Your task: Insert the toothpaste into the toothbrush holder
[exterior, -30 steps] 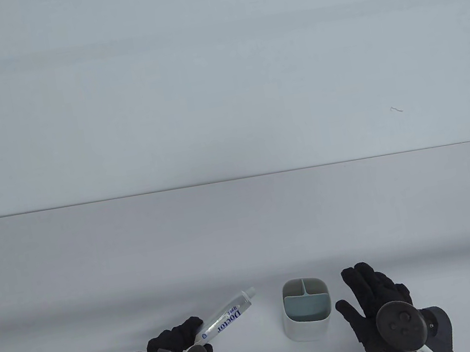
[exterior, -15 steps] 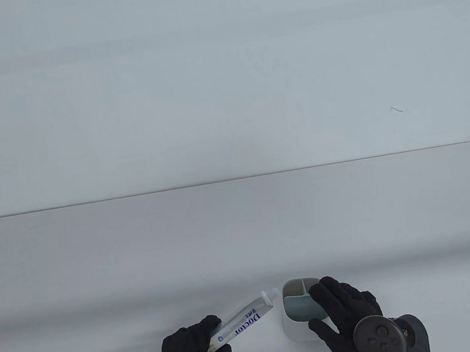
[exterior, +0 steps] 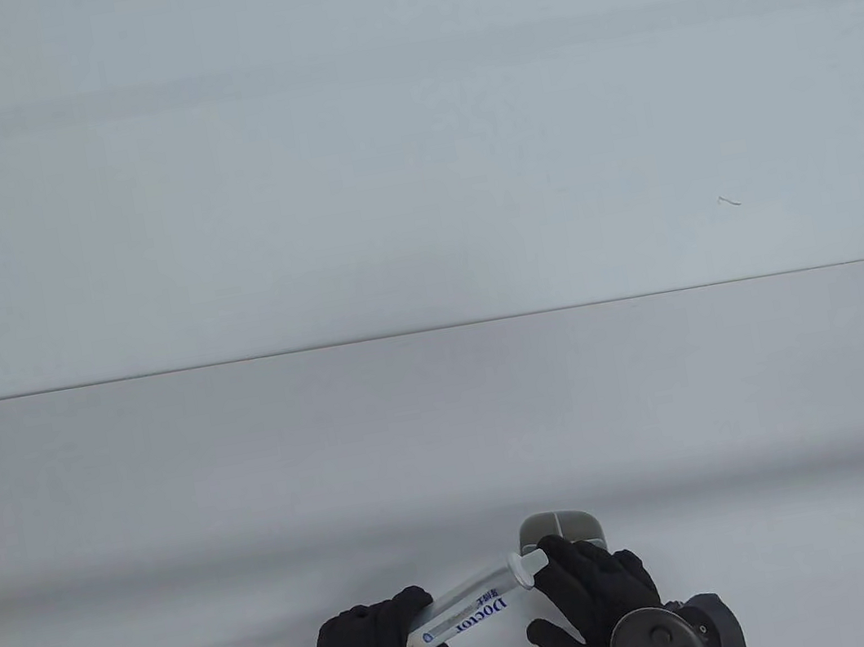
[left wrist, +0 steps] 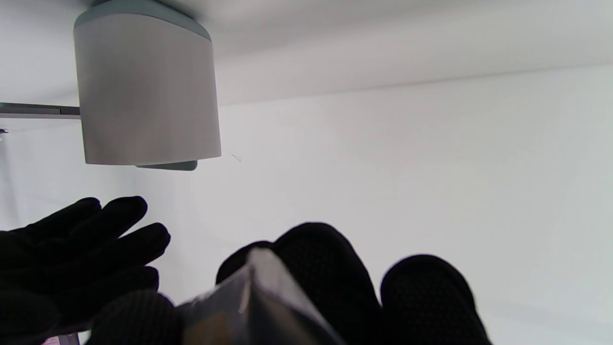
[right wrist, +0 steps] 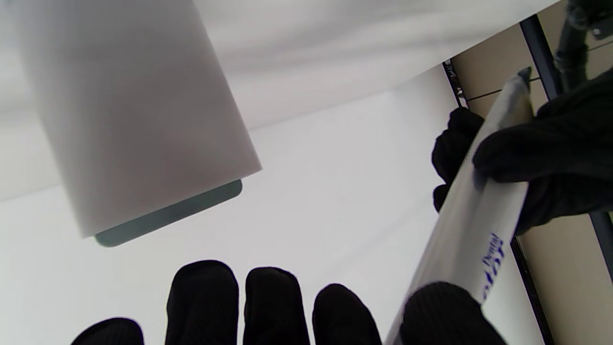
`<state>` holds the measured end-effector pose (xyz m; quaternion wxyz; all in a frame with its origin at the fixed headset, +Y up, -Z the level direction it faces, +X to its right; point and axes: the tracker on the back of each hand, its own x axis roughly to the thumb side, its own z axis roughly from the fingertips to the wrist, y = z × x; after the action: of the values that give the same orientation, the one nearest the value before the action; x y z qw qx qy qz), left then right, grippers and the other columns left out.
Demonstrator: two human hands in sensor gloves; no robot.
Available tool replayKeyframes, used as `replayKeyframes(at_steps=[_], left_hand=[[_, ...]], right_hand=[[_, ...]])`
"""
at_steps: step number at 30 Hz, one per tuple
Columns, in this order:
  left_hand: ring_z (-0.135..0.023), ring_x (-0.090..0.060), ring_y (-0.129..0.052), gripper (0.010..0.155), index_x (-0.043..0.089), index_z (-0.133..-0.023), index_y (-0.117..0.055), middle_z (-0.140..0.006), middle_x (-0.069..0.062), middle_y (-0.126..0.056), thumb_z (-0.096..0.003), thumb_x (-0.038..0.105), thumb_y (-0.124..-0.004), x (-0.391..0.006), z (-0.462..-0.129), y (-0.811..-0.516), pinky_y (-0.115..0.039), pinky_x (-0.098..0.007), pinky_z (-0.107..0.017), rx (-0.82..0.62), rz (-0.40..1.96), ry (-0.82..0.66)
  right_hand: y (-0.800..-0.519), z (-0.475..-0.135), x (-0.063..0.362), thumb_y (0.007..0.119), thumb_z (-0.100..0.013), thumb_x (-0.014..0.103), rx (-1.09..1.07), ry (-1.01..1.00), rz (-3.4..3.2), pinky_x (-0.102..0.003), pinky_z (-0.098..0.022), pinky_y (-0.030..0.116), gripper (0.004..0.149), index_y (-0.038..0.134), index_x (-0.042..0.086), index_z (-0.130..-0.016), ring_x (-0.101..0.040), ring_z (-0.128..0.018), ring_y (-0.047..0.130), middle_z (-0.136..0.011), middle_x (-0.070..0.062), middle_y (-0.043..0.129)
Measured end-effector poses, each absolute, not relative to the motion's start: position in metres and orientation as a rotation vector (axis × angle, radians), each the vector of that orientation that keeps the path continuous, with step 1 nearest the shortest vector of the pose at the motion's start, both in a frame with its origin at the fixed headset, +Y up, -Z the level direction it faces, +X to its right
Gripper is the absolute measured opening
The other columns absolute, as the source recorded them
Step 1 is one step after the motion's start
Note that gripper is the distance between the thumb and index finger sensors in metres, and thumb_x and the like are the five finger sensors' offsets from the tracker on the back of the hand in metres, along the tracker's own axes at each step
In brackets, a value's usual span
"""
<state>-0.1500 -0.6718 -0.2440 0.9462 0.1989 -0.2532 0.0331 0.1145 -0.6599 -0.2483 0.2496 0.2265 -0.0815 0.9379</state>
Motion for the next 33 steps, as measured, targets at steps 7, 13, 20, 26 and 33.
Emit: replayKeyframes(at_steps=[7, 13, 20, 26, 33], left_hand=[[-0.071, -0.024, -0.087, 0.063, 0.023, -0.103, -0.042, -0.095, -0.004, -0.076, -0.0526, 0.055, -0.061, -0.138, -0.234, -0.669, -0.079, -0.047, -0.06, 0.45, 0.045, -0.579], [-0.072, -0.024, -0.086, 0.063, 0.023, -0.104, -0.04, -0.096, -0.005, -0.075, -0.0532, 0.054, -0.06, -0.136, -0.23, -0.668, -0.078, -0.047, -0.06, 0.465, 0.08, -0.591], [-0.072, -0.024, -0.086, 0.065, 0.023, -0.105, -0.034, -0.096, -0.005, -0.074, -0.0537, 0.053, -0.06, -0.132, -0.226, -0.668, -0.078, -0.048, -0.061, 0.484, 0.088, -0.619], [-0.074, -0.025, -0.085, 0.064, 0.022, -0.106, -0.033, -0.098, -0.006, -0.072, -0.0544, 0.051, -0.059, -0.128, -0.223, -0.669, -0.077, -0.048, -0.062, 0.502, 0.074, -0.685], [-0.074, -0.032, -0.086, 0.064, 0.022, -0.106, -0.032, -0.101, -0.007, -0.071, -0.0555, 0.047, -0.061, -0.127, -0.223, -0.668, -0.077, -0.048, -0.062, 0.512, 0.061, -0.724]], right_hand=[[-0.659, -0.245, 0.11, 0.062, -0.063, 0.05, 0.634, -0.239, 2.384, -0.071, -0.068, 0.043, 0.062, 0.047, 0.016, -0.113, -0.049, -0.103, 0.066, -0.119, -0.014, 0.059], [-0.662, -0.245, 0.105, 0.063, -0.063, 0.05, 0.691, -0.15, 2.226, -0.071, -0.069, 0.043, 0.066, 0.047, 0.011, -0.113, -0.048, -0.104, 0.066, -0.118, -0.014, 0.059], [-0.67, -0.248, 0.103, 0.065, -0.06, 0.053, 0.679, -0.039, 1.994, -0.07, -0.069, 0.043, 0.071, 0.046, 0.01, -0.113, -0.047, -0.103, 0.066, -0.118, -0.014, 0.059], [-0.673, -0.248, 0.102, 0.071, -0.051, 0.059, 0.707, -0.035, 1.925, -0.07, -0.069, 0.042, 0.081, 0.046, 0.014, -0.113, -0.045, -0.104, 0.067, -0.118, -0.011, 0.061], [-0.672, -0.25, 0.104, 0.078, -0.047, 0.054, 0.728, -0.024, 1.842, -0.069, -0.07, 0.043, 0.077, 0.051, 0.019, -0.111, -0.04, -0.104, 0.07, -0.116, -0.003, 0.064]])
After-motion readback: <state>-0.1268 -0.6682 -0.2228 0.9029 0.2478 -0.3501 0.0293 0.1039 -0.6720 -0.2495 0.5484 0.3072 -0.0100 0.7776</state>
